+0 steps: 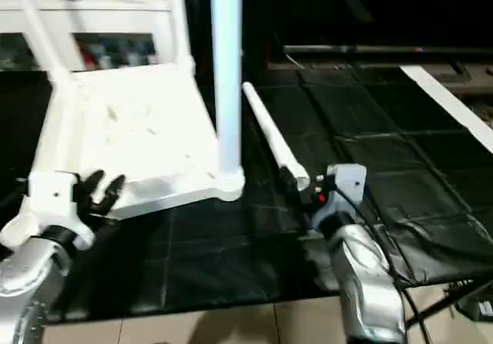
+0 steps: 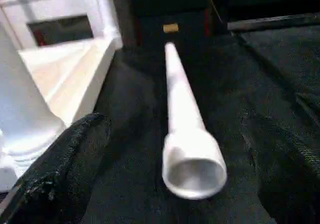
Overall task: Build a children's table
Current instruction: Rotate leg to tighten
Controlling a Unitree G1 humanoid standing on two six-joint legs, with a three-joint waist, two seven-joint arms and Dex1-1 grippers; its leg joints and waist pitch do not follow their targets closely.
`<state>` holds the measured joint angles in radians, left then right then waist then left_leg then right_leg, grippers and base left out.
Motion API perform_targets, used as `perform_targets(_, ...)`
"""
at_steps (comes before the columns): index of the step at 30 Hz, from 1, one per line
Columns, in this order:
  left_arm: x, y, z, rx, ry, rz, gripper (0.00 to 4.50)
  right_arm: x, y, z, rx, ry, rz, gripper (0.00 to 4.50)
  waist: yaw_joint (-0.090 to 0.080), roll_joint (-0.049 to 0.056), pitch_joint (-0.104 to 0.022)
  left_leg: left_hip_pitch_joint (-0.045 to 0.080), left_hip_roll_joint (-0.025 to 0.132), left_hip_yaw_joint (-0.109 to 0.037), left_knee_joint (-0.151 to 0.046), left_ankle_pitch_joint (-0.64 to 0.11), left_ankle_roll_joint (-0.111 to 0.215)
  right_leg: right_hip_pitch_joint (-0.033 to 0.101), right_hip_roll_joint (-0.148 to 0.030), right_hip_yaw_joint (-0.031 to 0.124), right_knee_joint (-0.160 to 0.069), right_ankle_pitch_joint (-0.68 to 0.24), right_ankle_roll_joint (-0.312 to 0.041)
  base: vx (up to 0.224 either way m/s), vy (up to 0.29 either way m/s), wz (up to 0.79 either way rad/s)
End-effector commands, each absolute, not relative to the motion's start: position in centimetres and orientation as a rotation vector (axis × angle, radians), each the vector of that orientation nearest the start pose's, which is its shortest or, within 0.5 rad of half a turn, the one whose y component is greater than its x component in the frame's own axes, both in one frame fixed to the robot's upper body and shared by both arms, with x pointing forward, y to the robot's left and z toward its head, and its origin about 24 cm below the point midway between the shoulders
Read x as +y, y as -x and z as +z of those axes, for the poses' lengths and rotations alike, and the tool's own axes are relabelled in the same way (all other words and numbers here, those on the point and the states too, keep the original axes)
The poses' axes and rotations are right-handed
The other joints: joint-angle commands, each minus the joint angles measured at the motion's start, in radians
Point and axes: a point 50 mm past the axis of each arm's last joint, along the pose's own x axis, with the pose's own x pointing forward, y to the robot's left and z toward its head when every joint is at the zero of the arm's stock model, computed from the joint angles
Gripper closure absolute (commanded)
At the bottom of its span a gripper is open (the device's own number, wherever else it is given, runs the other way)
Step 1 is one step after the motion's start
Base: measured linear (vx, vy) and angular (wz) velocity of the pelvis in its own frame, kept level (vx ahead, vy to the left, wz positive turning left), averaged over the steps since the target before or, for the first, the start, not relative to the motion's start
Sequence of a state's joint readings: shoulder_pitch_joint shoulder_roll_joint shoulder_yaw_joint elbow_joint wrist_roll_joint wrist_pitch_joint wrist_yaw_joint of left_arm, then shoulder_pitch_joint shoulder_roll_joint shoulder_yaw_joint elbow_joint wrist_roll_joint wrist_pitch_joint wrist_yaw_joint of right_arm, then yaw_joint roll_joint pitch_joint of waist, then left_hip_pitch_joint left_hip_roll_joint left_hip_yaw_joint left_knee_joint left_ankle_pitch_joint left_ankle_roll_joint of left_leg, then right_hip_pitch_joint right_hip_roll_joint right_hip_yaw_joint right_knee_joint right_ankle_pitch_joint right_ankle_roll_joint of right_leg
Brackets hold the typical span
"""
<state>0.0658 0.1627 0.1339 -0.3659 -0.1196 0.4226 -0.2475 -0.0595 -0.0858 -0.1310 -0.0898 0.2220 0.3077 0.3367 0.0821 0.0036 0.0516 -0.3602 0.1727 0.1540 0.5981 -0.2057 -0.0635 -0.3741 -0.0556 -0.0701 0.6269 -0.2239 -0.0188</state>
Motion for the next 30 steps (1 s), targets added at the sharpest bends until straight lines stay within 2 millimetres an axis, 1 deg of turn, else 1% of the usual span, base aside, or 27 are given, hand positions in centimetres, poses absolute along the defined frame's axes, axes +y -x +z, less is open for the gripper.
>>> perform_targets(1,19.2,-23.1,7.6,0.121,-0.044,-0.132,2.57,-15.8,-25.7,5.0,0.178,-0.136,0.350,0.00,0.001,-0.004,-0.056,-0.006,0.052,-0.018,-0.070,-0.084,0.046,0.041,-0.083,0.060,-0.076,-0.036,-0.138,0.000,0.000,0.00)
perform_targets(3,19.3,-23.0,7.6,0.113,-0.039,-0.138,2.57,-15.5,-25.7,5.0,0.192,-0.091,0.374,0.00,0.000,-0.002,-0.055,-0.007,0.052,-0.017,-0.069,-0.079,0.051,0.040,-0.083,0.060,-0.077,-0.035,-0.142,0.000,0.000,0.00)
perform_targets(5,19.5,-22.9,7.6,0.109,-0.035,-0.127,2.57,-15.3,-25.7,5.0,0.199,-0.077,0.385,0.00,0.006,-0.012,-0.056,-0.016,0.043,-0.008,-0.062,-0.075,0.093,0.047,-0.107,0.073,-0.083,-0.056,-0.159,0.000,0.000,0.00)
perform_targets(6,19.6,-22.8,7.6,0.107,-0.041,-0.122,2.57,-15.2,-25.7,5.1,0.205,-0.080,0.393,0.00,0.032,-0.016,-0.056,-0.076,0.008,-0.049,-0.012,-0.031,0.261,0.096,-0.221,0.038,-0.128,-0.128,-0.126,-0.013,0.024,0.32)
perform_targets(7,19.6,-22.8,7.6,0.106,-0.045,-0.121,2.57,-15.1,-25.7,5.1,0.205,-0.077,0.398,0.00,0.036,-0.019,-0.056,-0.075,0.011,-0.055,0.023,-0.021,0.276,0.092,-0.262,0.051,-0.148,-0.163,-0.132,-0.013,0.024,0.32)
perform_targets(8,19.7,-22.8,7.7,0.103,-0.048,-0.122,2.57,-15.1,-25.8,5.1,0.205,-0.066,0.406,0.00,0.041,-0.015,-0.052,-0.099,0.036,-0.077,0.074,-0.005,0.260,0.107,-0.330,0.060,-0.171,-0.203,-0.140,-0.017,0.059,0.62)
perform_targets(9,19.8,-22.8,7.7,0.099,-0.055,-0.120,2.57,-15.1,-25.8,5.2,0.203,-0.045,0.415,0.00,0.045,-0.008,-0.047,-0.106,0.044,-0.084,0.093,-0.017,0.238,0.111,-0.355,0.064,-0.183,-0.228,-0.152,-0.031,0.107,0.47)
perform_targets(10,19.9,-22.8,7.9,0.089,-0.086,-0.110,2.57,-15.1,-25.9,5.2,0.199,-0.081,0.410,0.00,0.042,0.007,-0.034,-0.044,0.073,-0.080,0.007,-0.066,0.139,0.078,-0.237,0.065,-0.153,-0.306,-0.236,-0.031,0.107,0.47)
perform_targets(11,20.0,-22.8,7.9,0.085,-0.098,-0.107,2.57,-15.1,-25.9,5.1,0.198,-0.100,0.407,0.00,0.043,0.026,-0.034,-0.015,0.074,-0.070,-0.046,-0.105,0.143,0.061,-0.151,0.019,-0.124,-0.309,-0.222,-0.013,0.158,0.14)
perform_targets(12,20.0,-22.8,8.0,0.083,-0.117,-0.101,2.57,-15.1,-25.8,5.1,0.200,-0.117,0.402,0.00,0.015,0.048,-0.047,0.058,0.078,-0.064,-0.077,-0.168,0.152,-0.007,-0.022,-0.024,-0.023,-0.220,-0.161,-0.003,0.184,0.08)
perform_targets(13,20.1,-22.9,8.1,0.086,-0.141,-0.093,2.57,-15.3,-25.8,5.0,0.213,-0.122,0.394,0.00,-0.002,0.039,-0.048,0.055,0.094,-0.074,-0.086,-0.161,0.150,-0.013,-0.015,-0.021,0.001,-0.153,-0.132,-0.003,0.184,0.08)
perform_targets(14,20.0,-22.9,8.1,0.086,-0.144,-0.098,2.57,-15.4,-25.8,5.1,0.212,-0.122,0.389,0.00,0.012,0.046,-0.041,0.013,0.108,-0.073,-0.117,-0.232,0.021,-0.003,-0.016,-0.008,0.016,-0.067,-0.079,-0.028,0.191,0.18)
perform_targets(15,19.9,-22.9,8.1,0.084,-0.145,-0.106,2.57,-15.7,-25.8,5.1,0.199,-0.120,0.367,0.00,0.003,0.039,-0.044,0.014,0.122,-0.094,-0.142,-0.383,-0.158,0.005,-0.019,0.005,0.010,-0.014,-0.045,-0.038,0.147,0.15)
perform_targets(16,19.8,-22.9,8.2,0.084,-0.145,-0.111,2.57,-16.0,-25.8,5.1,0.185,-0.109,0.346,0.00,-0.002,0.048,-0.044,0.025,0.131,-0.112,-0.156,-0.445,-0.235,-0.004,-0.011,0.003,0.021,-0.012,-0.033,-0.038,0.147,0.15)
perform_targets(17,19.6,-22.9,8.2,0.079,-0.145,-0.123,2.57,-16.6,-25.9,5.2,0.149,-0.062,0.306,0.00,-0.013,0.050,-0.043,0.021,0.148,-0.118,-0.175,-0.521,-0.263,-0.001,-0.014,-0.001,0.029,-0.020,0.000,-0.046,0.073,0.08)
perform_targets(19,19.5,-23.0,8.3,0.074,-0.102,-0.124,2.57,-17.2,-25.8,5.1,0.143,-0.081,0.284,0.00,-0.024,0.042,-0.048,0.026,0.185,-0.145,-0.192,-0.546,-0.176,-0.005,-0.019,0.000,0.048,-0.055,0.013,-0.056,-0.002,0.01)
perform_targets(20,19.6,-23.1,8.3,0.077,-0.088,-0.118,2.57,-17.4,-25.8,5.2,0.143,-0.097,0.271,0.00,-0.028,0.039,-0.049,0.027,0.186,-0.146,-0.191,-0.548,-0.134,-0.004,-0.023,0.003,0.055,-0.070,0.012,-0.059,-0.067,-0.05)
perform_targets(21,19.5,-23.1,8.4,0.075,-0.094,-0.127,2.57,-17.7,-25.7,5.2,0.143,-0.096,0.255,0.00,-0.035,0.017,-0.054,0.018,0.146,-0.129,-0.168,-0.503,0.015,0.016,-0.052,0.035,0.011,-0.101,-0.018,-0.072,-0.117,-0.06)
perform_targets(22,19.5,-23.2,8.4,0.074,-0.104,-0.135,2.57,-17.9,-25.7,5.2,0.141,-0.092,0.247,0.00,-0.036,0.008,-0.053,0.007,0.113,-0.106,-0.147,-0.496,0.038,0.022,-0.066,0.049,-0.019,-0.099,-0.043,-0.072,-0.117,-0.06)
perform_targets(23,19.4,-23.2,8.5,0.071,-0.115,-0.142,2.57,-18.0,-25.7,5.2,0.140,-0.086,0.243,0.00,-0.024,-0.023,-0.050,-0.042,0.000,-0.029,-0.044,-0.384,0.056,0.040,-0.131,0.077,-0.125,-0.264,-0.098,-0.072,-0.151,-0.12)
perform_targets(24,19.4,-23.3,8.5,0.070,-0.116,-0.146,2.57,-18.0,-25.7,5.2,0.137,-0.094,0.240,0.00,-0.001,-0.026,-0.053,-0.037,-0.012,-0.024,0.002,-0.235,0.066,0.041,-0.173,0.091,-0.144,-0.384,-0.056,-0.054,-0.151,-0.22)
perform_targets(25,19.3,-23.4,8.5,0.066,-0.122,-0.150,2.57,-18.0,-25.7,5.3,0.123,-0.100,0.237,0.00,0.009,-0.048,-0.051,-0.042,0.002,-0.029,0.014,-0.061,0.066,0.035,-0.181,0.102,-0.162,-0.630,0.076,-0.054,-0.151,-0.22)
perform_targets(26,19.2,-23.5,8.5,0.062,-0.127,-0.153,2.57,-18.0,-25.7,5.3,0.117,-0.099,0.238,0.00,0.015,-0.043,-0.054,-0.058,0.009,-0.034,0.001,-0.032,0.059,0.047,-0.178,0.100,-0.149,-0.655,0.105,-0.046,-0.116,-0.33)
perform_targets(27,19.2,-23.5,8.5,0.059,-0.131,-0.157,2.57,-18.0,-25.7,5.4,0.113,-0.097,0.240,0.00,0.012,-0.023,-0.049,-0.059,0.024,-0.033,-0.054,-0.072,0.016,0.040,-0.121,0.050,-0.139,-0.602,0.084,-0.037,-0.060,-0.35)
perform_targets(28,19.2,-23.6,8.5,0.057,-0.132,-0.159,2.57,-17.9,-25.7,5.5,0.111,-0.097,0.242,0.00,0.009,-0.013,-0.047,-0.055,0.031,-0.037,-0.066,-0.116,0.007,0.040,-0.109,0.040,-0.134,-0.567,0.066,-0.037,-0.060,-0.35)
perform_targets(29,19.1,-23.7,8.5,0.054,-0.127,-0.161,2.57,-17.9,-25.7,5.6,0.100,-0.102,0.237,0.00,0.002,-0.005,-0.046,-0.040,0.041,-0.039,-0.077,-0.223,-0.003,0.031,-0.095,0.026,-0.131,-0.540,0.035,-0.020,-0.019,-0.24)
perform_targets(30,19.0,-23.7,8.5,0.055,-0.124,-0.165,2.57,-17.9,-25.8,5.8,0.089,-0.098,0.235,0.00,0.000,-0.002,-0.046,-0.033,0.047,-0.041,-0.080,-0.267,-0.009,0.028,-0.093,0.025,-0.128,-0.532,0.021,0.000,0.000,0.00)
